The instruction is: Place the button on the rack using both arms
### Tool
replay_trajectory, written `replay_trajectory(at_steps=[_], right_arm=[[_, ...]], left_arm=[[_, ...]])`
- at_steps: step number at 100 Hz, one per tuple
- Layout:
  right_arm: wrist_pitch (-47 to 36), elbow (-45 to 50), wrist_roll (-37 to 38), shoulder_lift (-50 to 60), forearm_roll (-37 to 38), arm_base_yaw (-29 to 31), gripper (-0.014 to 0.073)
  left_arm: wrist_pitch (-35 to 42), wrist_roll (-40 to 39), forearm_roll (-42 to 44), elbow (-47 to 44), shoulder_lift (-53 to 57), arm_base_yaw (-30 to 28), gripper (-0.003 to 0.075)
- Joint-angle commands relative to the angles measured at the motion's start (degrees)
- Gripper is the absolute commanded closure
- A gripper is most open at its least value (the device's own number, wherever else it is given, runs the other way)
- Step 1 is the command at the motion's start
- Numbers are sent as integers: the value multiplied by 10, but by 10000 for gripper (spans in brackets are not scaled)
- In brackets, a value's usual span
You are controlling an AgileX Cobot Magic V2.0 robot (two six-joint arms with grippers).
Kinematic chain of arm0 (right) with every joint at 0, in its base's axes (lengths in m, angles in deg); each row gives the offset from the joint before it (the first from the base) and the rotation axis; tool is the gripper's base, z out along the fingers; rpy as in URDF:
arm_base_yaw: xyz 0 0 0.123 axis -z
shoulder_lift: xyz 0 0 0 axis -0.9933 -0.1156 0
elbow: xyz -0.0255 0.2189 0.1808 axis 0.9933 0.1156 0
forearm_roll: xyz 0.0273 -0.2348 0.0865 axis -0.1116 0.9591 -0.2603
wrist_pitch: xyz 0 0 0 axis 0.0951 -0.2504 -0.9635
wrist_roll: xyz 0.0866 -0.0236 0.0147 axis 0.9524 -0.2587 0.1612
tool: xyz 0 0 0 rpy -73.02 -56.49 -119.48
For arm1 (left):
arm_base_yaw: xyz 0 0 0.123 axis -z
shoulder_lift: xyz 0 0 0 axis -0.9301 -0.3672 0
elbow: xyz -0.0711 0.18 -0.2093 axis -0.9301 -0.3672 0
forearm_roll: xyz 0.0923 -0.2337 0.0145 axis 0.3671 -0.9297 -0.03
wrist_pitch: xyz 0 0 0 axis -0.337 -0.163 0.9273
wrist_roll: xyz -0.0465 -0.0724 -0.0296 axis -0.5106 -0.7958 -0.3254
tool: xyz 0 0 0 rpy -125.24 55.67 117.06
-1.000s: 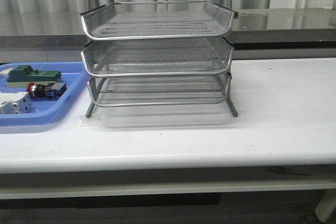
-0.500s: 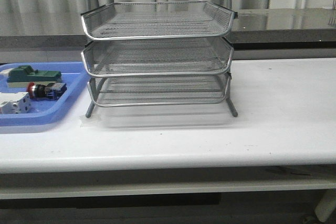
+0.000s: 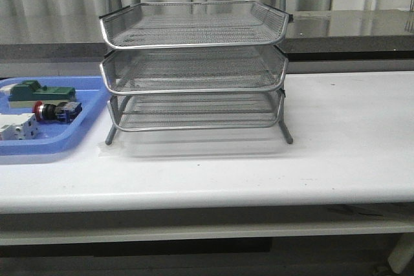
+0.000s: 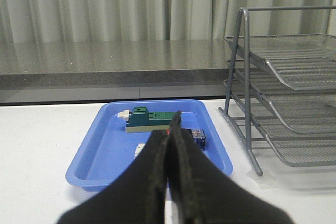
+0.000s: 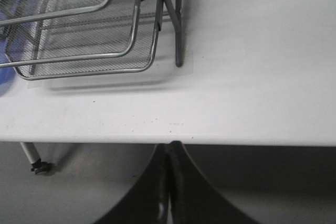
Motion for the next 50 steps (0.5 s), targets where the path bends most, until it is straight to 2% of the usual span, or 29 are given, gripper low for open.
replay_trajectory(at_steps=[1, 14, 24, 36, 43, 50], right_arm=[[-35, -21, -3, -31, -43, 1, 655], [-35, -21, -3, -77, -85, 1, 594], [-37, -21, -22, -106, -118, 0, 472], [-45, -21, -69, -128, -168, -1, 287], [-55, -21, -100, -137, -206, -1, 224], [-71, -21, -137, -147, -251, -1, 200]], left_arm=[[47, -6, -4, -18, 18, 0, 741], [47, -6, -4, -18, 18, 0, 741], [47, -6, -4, -18, 18, 0, 741], [47, -6, -4, -18, 18, 0, 741], [47, -6, -4, -18, 18, 0, 741], [47, -6, -4, -18, 18, 0, 741]])
